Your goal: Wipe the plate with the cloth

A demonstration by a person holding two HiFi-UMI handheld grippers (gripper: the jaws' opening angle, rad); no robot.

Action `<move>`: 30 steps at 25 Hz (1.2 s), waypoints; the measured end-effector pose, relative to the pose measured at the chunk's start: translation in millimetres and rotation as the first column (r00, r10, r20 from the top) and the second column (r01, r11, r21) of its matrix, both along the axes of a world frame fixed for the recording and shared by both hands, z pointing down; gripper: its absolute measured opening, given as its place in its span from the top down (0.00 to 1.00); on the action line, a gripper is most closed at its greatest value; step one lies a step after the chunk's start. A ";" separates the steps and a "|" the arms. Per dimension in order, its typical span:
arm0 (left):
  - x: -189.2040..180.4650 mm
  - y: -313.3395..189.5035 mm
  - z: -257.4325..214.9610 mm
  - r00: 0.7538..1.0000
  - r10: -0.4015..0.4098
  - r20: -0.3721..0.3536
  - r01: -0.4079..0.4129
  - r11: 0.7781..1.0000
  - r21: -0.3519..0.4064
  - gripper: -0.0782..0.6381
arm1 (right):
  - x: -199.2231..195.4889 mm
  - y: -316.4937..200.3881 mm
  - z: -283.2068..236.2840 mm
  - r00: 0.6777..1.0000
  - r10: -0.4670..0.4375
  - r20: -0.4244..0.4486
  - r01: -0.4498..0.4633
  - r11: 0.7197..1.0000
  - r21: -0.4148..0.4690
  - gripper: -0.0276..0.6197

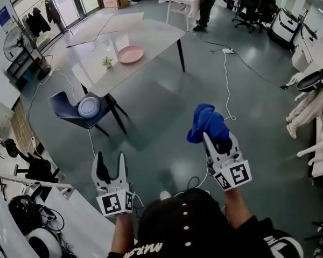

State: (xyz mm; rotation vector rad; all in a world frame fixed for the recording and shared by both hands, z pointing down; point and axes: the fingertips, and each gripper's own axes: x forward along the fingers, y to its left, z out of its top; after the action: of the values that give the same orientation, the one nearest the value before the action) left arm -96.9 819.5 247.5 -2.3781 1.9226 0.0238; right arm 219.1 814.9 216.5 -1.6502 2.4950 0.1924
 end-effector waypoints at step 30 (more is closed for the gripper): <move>-24.7 -140.2 7.9 0.999 0.025 -0.034 -0.026 0.999 -0.024 0.43 | -34.1 -152.2 9.0 0.999 -0.039 0.023 0.039 0.999 -0.002 0.73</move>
State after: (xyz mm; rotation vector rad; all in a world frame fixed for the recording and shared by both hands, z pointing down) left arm -121.6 679.3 255.4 -2.4334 1.9179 0.0425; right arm 185.0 662.8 225.5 -1.5945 2.5093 0.1653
